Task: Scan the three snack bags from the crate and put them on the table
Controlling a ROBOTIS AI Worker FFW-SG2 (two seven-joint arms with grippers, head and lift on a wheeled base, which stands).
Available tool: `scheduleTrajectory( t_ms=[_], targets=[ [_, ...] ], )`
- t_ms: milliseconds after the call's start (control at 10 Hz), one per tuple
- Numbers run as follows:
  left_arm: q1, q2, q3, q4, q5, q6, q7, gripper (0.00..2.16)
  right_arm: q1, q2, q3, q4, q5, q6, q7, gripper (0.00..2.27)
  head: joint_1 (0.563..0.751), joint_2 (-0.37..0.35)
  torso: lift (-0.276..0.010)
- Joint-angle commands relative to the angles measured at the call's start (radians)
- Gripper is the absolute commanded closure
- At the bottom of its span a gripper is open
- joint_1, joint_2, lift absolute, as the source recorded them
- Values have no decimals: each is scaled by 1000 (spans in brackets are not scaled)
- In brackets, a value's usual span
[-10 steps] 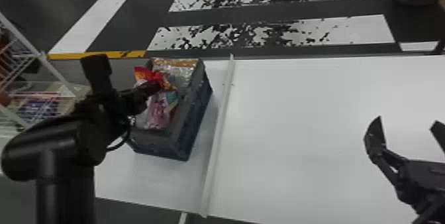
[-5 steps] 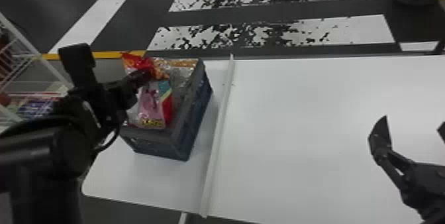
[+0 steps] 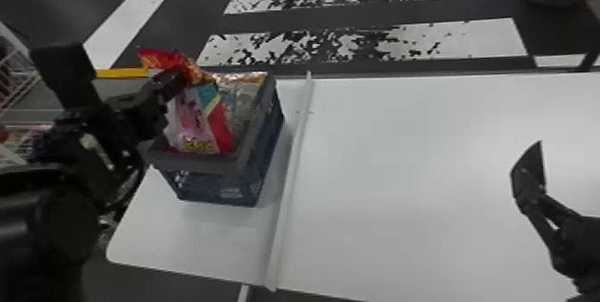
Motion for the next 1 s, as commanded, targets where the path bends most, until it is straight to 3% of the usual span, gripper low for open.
scheduleTrajectory(
  t_ms=[0, 200, 500, 800, 900],
  targets=[
    [14, -2, -1, -16, -14, -4, -8, 2135, 2, -5, 6, 13, 0, -70, -11, 100, 695, 234, -94],
    [43, -2, -1, 9, -22, -56, -14, 2135, 4, -6, 7, 16, 1, -82, -20, 110, 695, 230, -94],
    [65, -7, -8, 121, -20, -246, -28, 2135, 10, -8, 9, 16, 6, -103, -23, 110, 695, 237, -94],
    [98, -27, -69, 308, -22, -654, -60, 2138, 24, -20, 1, 16, 17, -122, -43, 110, 695, 235, -94],
    [107, -28, -98, 320, -51, -713, -60, 2135, 27, -22, -3, 16, 17, -134, -46, 110, 695, 223, -94]
  ],
)
